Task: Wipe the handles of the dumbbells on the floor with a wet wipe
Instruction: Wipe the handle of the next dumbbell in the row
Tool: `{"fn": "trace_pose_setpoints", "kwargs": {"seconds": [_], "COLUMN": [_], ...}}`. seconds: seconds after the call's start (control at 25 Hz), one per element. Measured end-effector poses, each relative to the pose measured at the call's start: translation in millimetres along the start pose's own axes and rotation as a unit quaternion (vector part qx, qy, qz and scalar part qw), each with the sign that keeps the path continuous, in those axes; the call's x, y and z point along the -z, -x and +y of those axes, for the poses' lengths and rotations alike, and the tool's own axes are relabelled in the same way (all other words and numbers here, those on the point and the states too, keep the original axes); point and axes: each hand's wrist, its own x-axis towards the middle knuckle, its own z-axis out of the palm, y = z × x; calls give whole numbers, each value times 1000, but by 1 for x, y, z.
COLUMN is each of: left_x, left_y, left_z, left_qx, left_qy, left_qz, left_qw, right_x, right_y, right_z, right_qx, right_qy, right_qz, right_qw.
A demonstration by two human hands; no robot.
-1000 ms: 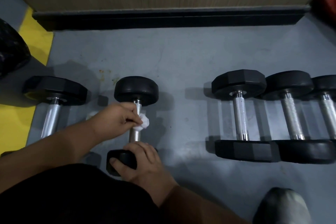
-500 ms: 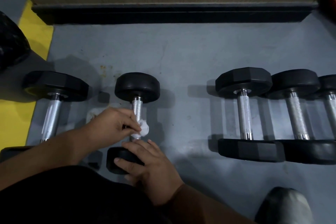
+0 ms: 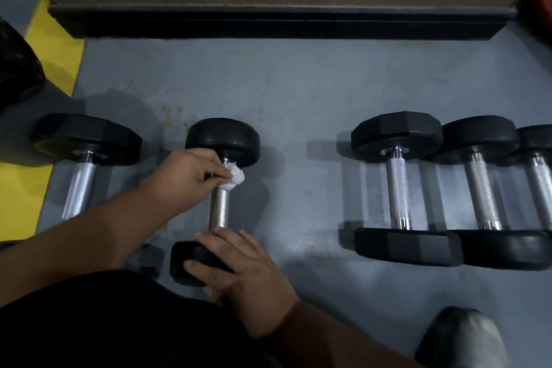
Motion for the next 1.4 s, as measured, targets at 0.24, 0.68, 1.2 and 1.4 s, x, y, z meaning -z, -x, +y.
{"fn": "trace_pose_setpoints", "kwargs": {"seconds": [0.24, 0.68, 1.2, 1.4], "left_x": [-5, 13, 6, 14], "left_y": [15, 32, 15, 46], "left_z": [-2, 10, 2, 7], "left_qx": [8, -3, 21, 2], "left_qy": [20, 60, 9, 55], "left_qz": [28, -204, 14, -160], "left_qw": [999, 977, 1000, 986], "right_x": [-4, -4, -11, -16], "right_y": [-3, 0, -8, -8], "right_z": [2, 5, -11, -6], "right_qx": [1, 61, 38, 24], "right_qy": [-33, 73, 116, 83], "right_qz": [-32, 85, 27, 19], "right_qw": [999, 992, 992, 996]}}
